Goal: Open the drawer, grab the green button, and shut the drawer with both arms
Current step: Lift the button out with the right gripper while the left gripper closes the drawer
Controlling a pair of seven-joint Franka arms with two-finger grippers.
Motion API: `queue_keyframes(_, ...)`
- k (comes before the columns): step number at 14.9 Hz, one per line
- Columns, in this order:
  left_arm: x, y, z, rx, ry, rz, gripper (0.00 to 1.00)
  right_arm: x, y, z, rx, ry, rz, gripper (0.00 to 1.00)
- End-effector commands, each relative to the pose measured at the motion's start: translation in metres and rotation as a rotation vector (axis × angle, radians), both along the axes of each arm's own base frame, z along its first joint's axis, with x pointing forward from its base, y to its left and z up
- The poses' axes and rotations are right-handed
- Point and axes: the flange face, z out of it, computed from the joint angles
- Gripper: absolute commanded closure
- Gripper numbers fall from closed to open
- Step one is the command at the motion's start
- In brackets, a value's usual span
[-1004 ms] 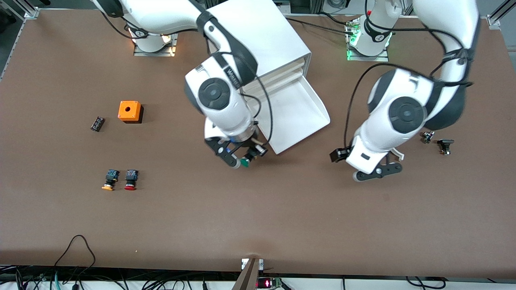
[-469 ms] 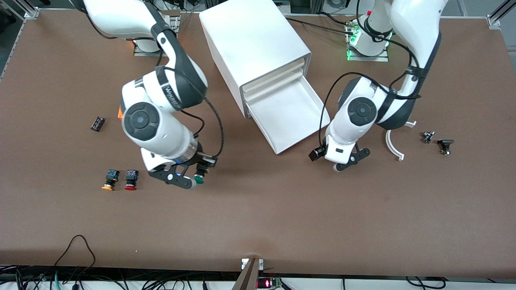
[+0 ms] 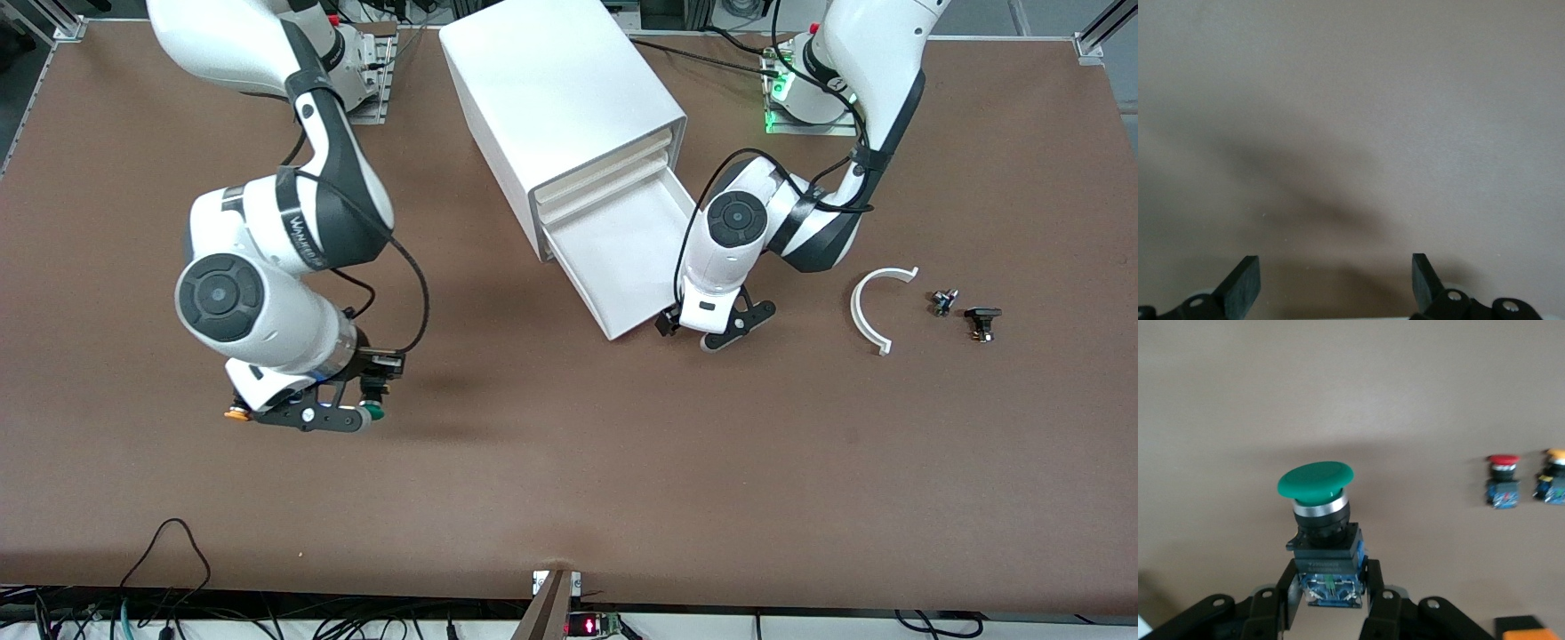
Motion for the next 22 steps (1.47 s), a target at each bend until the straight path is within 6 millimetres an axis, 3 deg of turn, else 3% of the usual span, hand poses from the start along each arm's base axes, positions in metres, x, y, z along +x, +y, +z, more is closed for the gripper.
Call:
queue_keyframes(1,-0.001,0.001,-0.007,0.016,-0.023,-0.006,0.00,0.000,-0.032,0.006,0.022,0.027,0.084,1.00)
queue_keyframes(4,-0.004,0.001,-0.016,0.020,-0.007,0.003,0.00,-0.005,-0.056,-0.005,0.036,0.042,0.170,1.00)
queue_keyframes(7,-0.012,-0.012,-0.020,0.022,-0.001,0.018,0.00,-0.012,-0.079,-0.018,0.049,0.023,0.169,1.00)
queue_keyframes(9,-0.022,-0.028,-0.017,0.011,0.006,-0.007,0.00,-0.007,-0.084,-0.025,0.047,0.003,0.169,1.00)
queue_keyframes(10,-0.026,-0.034,-0.016,0.009,0.013,-0.017,0.00,-0.003,-0.097,-0.033,0.050,-0.005,0.169,1.00)
queue_keyframes(12,-0.043,-0.047,-0.018,0.004,0.033,-0.040,0.00,-0.001,-0.109,-0.064,0.059,-0.027,0.165,1.00)
queue_keyframes(16,-0.069,-0.071,-0.017,0.000,0.081,-0.062,0.00,-0.003,-0.113,-0.119,0.091,-0.010,0.120,1.00)
queue_keyframes(19,-0.089,-0.088,-0.016,0.017,0.119,-0.072,0.00,-0.006,-0.104,-0.152,0.105,0.022,0.098,1.00)
queue_keyframes(22,-0.103,-0.097,-0.015,0.027,0.157,-0.078,0.00,-0.007,-0.114,-0.194,0.090,0.022,0.076,1.00)
